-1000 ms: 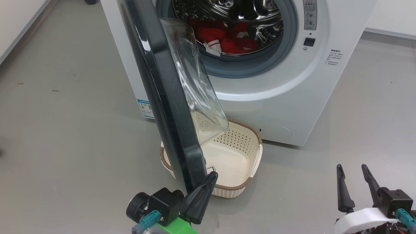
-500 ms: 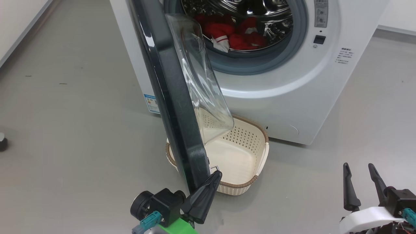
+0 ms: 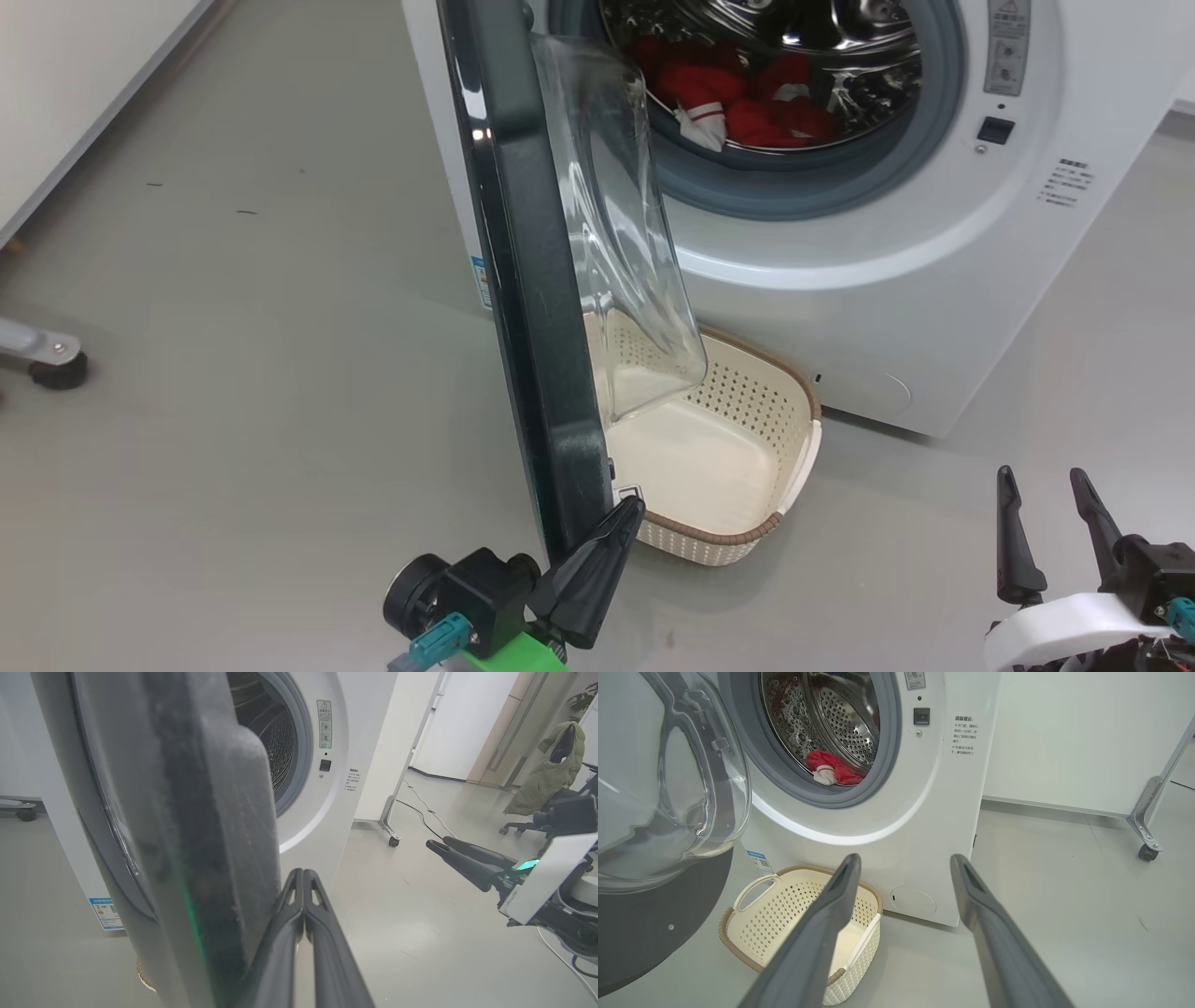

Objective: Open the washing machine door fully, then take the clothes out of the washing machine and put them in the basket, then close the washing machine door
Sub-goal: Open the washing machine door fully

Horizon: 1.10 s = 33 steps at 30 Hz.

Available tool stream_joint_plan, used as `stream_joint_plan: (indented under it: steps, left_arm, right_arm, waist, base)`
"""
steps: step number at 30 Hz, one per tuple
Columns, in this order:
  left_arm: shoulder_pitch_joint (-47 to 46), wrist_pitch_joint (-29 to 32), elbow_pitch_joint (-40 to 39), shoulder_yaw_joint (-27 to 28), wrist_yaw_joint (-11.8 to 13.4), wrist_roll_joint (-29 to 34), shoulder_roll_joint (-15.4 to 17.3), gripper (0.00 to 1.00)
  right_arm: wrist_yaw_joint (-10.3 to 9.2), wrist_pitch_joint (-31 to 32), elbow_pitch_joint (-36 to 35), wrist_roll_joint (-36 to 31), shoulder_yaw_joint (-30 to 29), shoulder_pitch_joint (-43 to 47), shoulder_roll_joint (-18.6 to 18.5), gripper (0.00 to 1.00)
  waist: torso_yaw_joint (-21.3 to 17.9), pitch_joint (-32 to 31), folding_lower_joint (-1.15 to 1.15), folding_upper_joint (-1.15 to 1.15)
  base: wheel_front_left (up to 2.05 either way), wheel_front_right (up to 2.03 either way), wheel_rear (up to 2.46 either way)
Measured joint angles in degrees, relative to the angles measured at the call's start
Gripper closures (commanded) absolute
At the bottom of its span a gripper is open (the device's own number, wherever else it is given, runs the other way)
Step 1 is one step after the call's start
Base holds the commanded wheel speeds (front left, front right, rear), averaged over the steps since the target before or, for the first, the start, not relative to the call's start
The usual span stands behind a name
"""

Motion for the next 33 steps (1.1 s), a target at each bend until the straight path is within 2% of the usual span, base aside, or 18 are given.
stream_joint_plan:
  steps: [6, 13, 22, 33]
  left_arm:
    - [0.2, -0.5, 0.5, 0.3, 0.6, -0.5, -0.3, 1.00]
    - [0.2, -1.5, 1.3, 2.7, 2.9, -0.5, -0.2, 1.00]
    - [0.9, -2.8, 2.3, 5.6, 4.5, -0.5, 0.5, 1.00]
    - [1.2, -4.5, 3.4, 13.1, 6.1, -0.5, 2.1, 1.00]
  right_arm:
    - [0.33, 0.0, 0.0, -0.5, -0.1, 0.0, 0.0, 0.00]
    - [1.01, 0.0, 0.1, -0.7, 0.0, 0.0, 0.4, 0.00]
    - [1.30, 0.0, 0.3, -0.9, 0.3, 0.0, 1.0, 0.00]
    - [1.76, 0.0, 0.8, -1.0, 0.1, -0.1, 1.4, 0.00]
  waist:
    - [2.2, -0.3, 0.00, 0.00]
    - [3.8, -0.9, 0.00, 0.00]
    - [4.0, -1.9, 0.00, 0.00]
    - [3.0, -2.2, 0.00, 0.00]
  base:
    - [0.00, 0.00, 0.00]
    - [0.00, 0.00, 0.00]
    - [0.00, 0.00, 0.00]
    - [0.00, 0.00, 0.00]
